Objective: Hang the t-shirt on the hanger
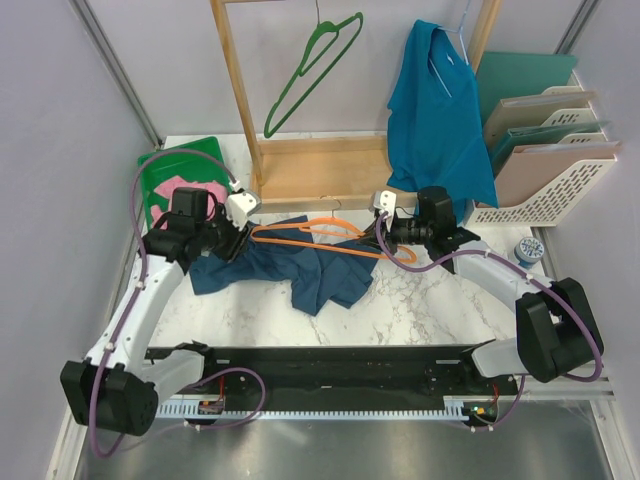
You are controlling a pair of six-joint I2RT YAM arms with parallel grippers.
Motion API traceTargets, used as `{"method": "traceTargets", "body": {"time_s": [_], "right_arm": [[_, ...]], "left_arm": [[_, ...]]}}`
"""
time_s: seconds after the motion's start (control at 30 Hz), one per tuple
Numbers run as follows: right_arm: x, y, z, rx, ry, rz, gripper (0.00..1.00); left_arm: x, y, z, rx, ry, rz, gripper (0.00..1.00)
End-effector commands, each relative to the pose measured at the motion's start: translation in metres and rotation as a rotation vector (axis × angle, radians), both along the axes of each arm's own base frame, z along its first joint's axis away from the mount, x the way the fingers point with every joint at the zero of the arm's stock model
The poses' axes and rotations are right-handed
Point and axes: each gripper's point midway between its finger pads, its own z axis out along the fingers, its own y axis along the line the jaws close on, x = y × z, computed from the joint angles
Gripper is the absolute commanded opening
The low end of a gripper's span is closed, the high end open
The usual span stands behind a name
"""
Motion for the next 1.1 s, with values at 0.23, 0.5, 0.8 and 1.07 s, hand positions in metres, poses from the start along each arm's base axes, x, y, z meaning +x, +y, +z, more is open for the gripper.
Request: {"method": "traceTargets", "body": {"time_s": [0.23,0.5,0.8,1.07], "right_arm": [[-0.002,0.006,0.023,0.059,-0.057,0.039,0.0],[-0.003,0.006,0.023,0.058,-0.051,0.048,0.0],[-0.004,0.007,0.022,0.058,-0.045,0.056,0.0],[-0.005,0.008,0.023,0.059,-0.039,0.061,0.0]], "left_arm": [[0.027,-0.012,-0.024,-0.077,0.043,0.135,0.41],[0.045,-0.008,-0.027,-0.059,-0.007,0.186,0.4],[0.046,-0.012,-0.037,-0.054,0.002,0.159,0.25],[0.045,-0.013,-0.035,-0.065,-0.007,0.16,0.02]]}}
